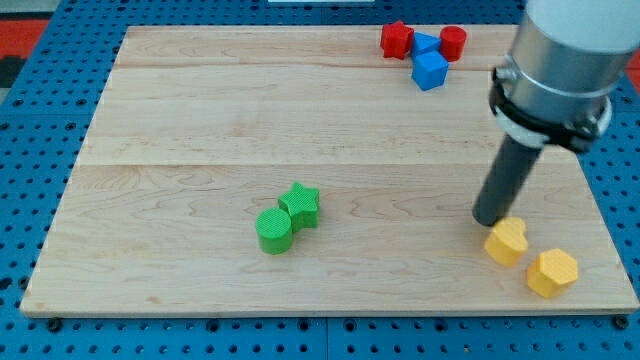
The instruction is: Place your hand at the top right corner
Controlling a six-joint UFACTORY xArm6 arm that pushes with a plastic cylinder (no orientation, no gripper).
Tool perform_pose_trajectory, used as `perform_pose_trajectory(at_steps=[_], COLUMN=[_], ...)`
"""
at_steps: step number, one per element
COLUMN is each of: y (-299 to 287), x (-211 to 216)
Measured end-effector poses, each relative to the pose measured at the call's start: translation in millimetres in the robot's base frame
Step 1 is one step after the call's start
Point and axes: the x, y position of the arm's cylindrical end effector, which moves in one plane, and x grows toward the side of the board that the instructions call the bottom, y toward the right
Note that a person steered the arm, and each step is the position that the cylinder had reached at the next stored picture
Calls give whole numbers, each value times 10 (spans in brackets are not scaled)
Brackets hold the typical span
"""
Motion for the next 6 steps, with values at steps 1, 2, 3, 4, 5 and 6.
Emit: perform_pose_trajectory(at_steps=[1, 2, 3, 4, 5, 6], y=[77, 214, 548, 930, 1110, 1060], x=[-211, -828, -1583, -2182, -2827, -3380])
